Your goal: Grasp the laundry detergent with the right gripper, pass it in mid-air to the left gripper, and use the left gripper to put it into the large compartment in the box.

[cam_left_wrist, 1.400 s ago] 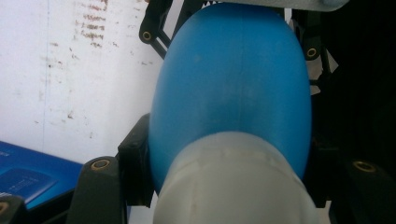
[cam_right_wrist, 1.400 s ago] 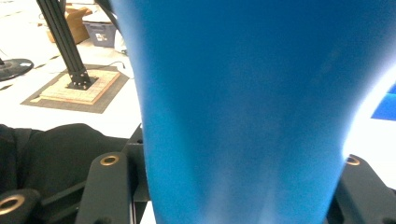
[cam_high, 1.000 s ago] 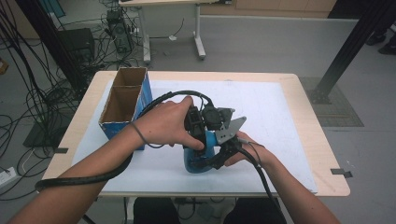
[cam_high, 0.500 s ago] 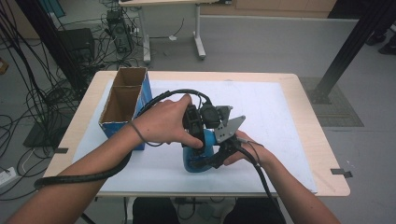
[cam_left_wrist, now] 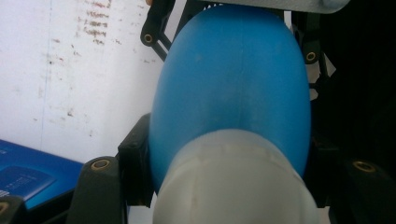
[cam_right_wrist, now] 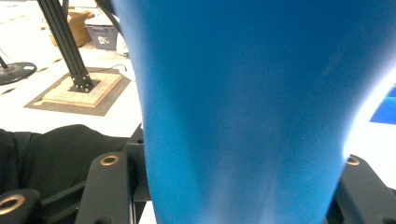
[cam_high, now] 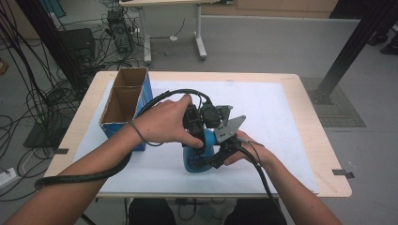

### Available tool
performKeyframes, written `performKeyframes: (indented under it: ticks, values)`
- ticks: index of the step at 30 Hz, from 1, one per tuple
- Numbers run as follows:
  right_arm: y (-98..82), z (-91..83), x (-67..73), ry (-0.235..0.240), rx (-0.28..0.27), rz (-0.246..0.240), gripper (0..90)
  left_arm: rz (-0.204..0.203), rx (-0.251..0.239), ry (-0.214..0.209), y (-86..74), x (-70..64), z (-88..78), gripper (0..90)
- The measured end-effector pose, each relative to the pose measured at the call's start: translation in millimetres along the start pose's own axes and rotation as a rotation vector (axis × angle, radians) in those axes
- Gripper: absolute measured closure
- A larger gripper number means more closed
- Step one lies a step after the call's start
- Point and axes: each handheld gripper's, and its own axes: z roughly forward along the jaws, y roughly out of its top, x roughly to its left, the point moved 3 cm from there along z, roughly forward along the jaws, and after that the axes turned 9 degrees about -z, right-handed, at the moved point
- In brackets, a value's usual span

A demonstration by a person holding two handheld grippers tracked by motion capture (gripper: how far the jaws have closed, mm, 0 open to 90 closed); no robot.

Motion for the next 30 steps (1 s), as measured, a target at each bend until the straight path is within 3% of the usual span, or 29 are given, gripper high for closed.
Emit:
performKeyframes:
  ticks: [30]
  values:
    - [-0.5,-1.2,-0.7,-0.001,-0.009,-0.004,42.4,-0.006,-0.003,0.014,1.4,-3.3,-2.2,37.4]
